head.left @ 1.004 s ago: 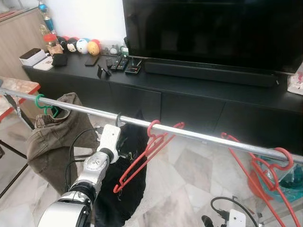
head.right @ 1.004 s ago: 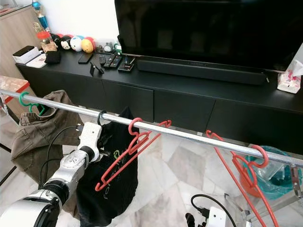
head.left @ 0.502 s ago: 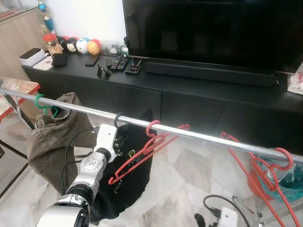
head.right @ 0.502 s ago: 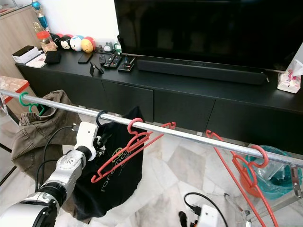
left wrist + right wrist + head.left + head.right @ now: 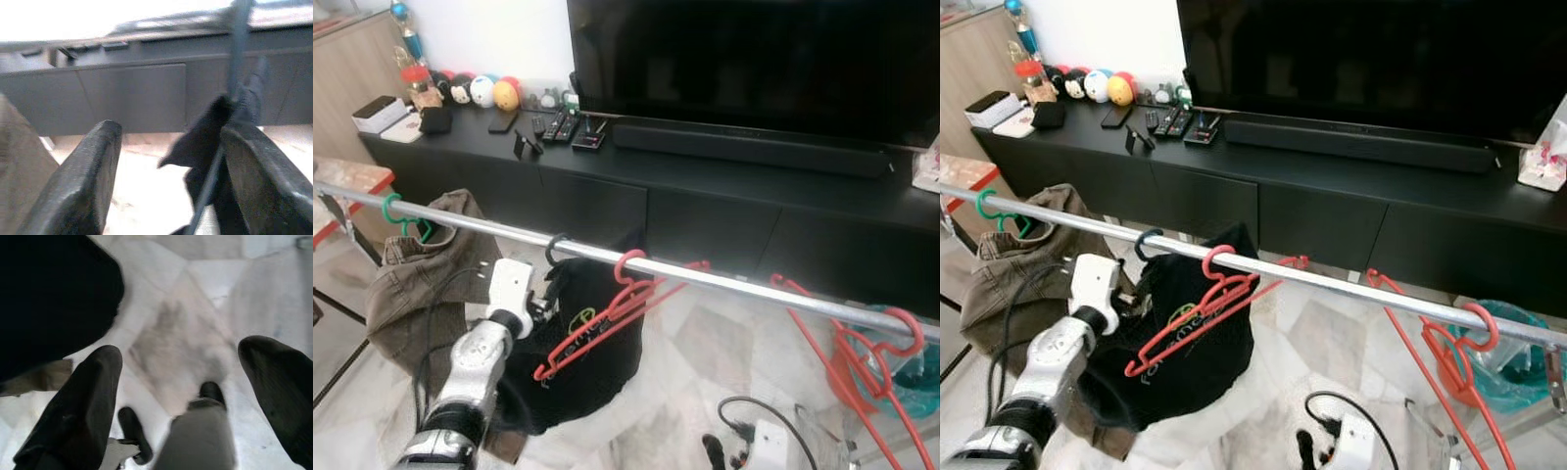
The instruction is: Hang hanger
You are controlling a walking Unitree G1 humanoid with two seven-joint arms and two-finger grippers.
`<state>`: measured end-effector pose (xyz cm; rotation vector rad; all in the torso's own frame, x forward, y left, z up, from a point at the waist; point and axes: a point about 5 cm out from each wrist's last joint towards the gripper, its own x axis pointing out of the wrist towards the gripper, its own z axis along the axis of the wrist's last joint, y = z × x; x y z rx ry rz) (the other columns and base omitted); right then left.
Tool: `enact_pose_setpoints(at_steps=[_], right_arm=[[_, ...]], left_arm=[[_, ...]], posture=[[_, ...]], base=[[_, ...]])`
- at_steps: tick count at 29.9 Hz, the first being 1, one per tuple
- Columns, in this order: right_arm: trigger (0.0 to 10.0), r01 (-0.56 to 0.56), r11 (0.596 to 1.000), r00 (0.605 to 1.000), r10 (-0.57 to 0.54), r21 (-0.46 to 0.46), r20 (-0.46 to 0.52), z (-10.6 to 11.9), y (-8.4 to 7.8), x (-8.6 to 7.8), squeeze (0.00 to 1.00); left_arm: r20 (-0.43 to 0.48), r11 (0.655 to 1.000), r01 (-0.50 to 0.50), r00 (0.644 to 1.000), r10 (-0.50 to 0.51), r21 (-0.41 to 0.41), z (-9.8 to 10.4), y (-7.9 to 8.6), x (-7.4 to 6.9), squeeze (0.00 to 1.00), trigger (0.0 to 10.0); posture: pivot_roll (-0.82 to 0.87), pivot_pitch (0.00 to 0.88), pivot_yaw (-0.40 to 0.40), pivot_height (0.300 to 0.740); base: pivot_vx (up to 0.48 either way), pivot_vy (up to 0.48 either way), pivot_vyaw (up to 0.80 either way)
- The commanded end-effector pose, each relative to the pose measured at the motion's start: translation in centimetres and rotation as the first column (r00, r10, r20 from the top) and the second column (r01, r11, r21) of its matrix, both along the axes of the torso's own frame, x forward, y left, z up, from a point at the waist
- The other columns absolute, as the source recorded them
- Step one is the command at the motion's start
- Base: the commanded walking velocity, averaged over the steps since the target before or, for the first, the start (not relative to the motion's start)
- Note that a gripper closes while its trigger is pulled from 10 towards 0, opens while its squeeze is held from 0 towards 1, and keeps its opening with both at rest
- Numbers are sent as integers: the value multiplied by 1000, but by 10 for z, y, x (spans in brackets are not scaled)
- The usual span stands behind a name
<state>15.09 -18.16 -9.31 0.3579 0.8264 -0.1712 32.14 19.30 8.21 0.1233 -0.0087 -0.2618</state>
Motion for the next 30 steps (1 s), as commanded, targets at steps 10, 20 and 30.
enact_pose_setpoints(at_steps=[10,20,30], right_arm=[[10000,10,1000,1000,-10,8,11,0,-6,-5,0],[10000,-1,1000,1000,1,-5,4,1,-3,2,0],[10000,13,999,1000,-13,-39,-20,0,-5,1,0]], left_arm=[[91,984,-177,980,175,23,11,31,-41,0,10000],[-125,895,-347,911,392,279,-55,70,-91,0,10000],[-447,909,-197,819,358,368,-111,67,-112,0,10000]], posture=[[-38,9,57,740],[-27,0,53,740],[-32,0,61,740]], base=[[0,0,0],[0,0,0],[0,0,0]])
